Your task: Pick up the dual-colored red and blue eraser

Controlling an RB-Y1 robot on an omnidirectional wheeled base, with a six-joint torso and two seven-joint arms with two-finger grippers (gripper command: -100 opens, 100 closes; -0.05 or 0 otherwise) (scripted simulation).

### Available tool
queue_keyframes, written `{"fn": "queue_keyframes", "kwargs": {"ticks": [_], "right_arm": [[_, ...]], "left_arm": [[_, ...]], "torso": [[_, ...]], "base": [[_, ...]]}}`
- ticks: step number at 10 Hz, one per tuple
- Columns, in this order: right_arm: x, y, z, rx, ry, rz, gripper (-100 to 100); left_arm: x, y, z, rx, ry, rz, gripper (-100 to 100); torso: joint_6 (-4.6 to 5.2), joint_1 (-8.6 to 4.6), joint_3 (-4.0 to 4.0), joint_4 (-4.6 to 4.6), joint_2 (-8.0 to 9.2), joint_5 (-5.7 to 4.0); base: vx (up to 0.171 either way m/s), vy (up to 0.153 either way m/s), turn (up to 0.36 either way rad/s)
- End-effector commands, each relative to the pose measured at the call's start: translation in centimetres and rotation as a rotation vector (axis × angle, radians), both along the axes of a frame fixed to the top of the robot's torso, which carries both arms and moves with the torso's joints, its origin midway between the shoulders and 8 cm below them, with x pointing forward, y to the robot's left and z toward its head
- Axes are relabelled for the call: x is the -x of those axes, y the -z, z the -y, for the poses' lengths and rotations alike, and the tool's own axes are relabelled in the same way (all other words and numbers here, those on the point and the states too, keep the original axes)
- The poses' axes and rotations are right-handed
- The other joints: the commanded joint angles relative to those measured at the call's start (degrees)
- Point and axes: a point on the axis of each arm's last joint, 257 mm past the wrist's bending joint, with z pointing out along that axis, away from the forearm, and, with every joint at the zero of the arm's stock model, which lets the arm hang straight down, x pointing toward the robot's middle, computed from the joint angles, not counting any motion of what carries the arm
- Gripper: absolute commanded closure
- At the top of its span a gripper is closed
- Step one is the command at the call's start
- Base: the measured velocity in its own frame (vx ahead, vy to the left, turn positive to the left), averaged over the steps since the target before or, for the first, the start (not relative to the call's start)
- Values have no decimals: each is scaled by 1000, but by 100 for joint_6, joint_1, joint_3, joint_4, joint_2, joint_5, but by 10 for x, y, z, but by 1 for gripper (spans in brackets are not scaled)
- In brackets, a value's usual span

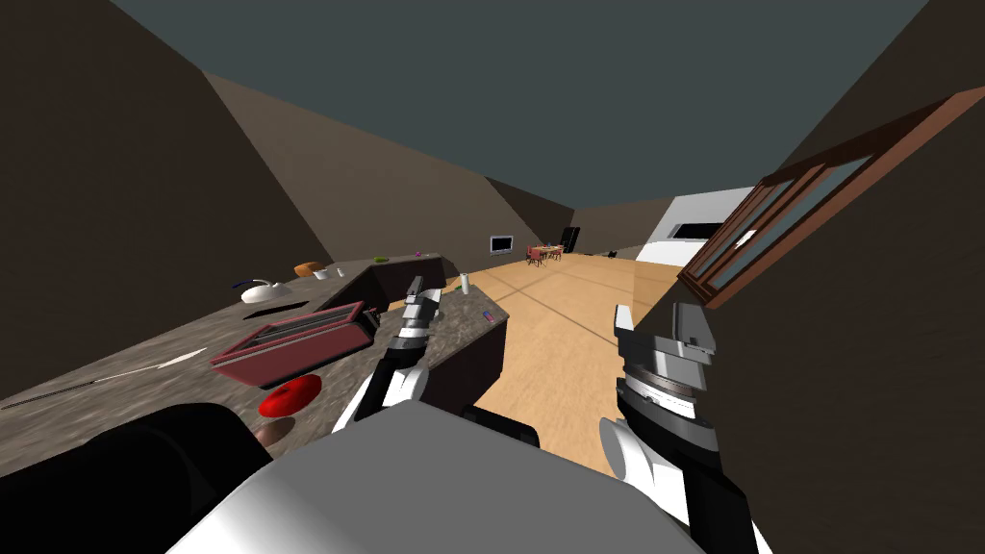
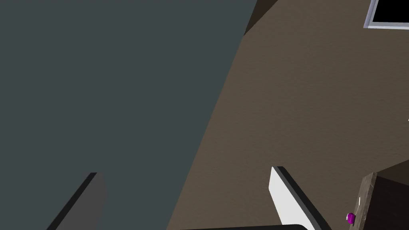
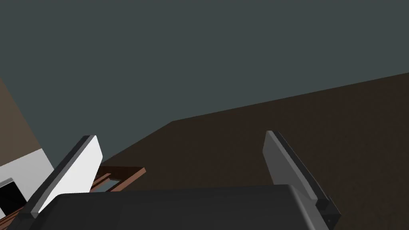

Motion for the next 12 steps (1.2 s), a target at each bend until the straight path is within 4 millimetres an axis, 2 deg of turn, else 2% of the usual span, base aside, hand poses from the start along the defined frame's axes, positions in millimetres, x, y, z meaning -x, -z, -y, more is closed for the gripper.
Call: {"fn": "queue_keyframes", "kwargs": {"ticks": [1, 12], "right_arm": [[0, 0, 0, 0, 0, 0, 0], [0, 0, 0, 0, 0, 0, 0]], "left_arm": [[-4, 3, 3, -25, 14, -22, -100], [-49, 57, 5, -102, 46, -289, -100]], "torso": [[0, 0, 0, 0, 0, 0], [0, -11, -9, -3, -15, -2]], "base": [[7, -7, -12], [30, -22, -20]]}}
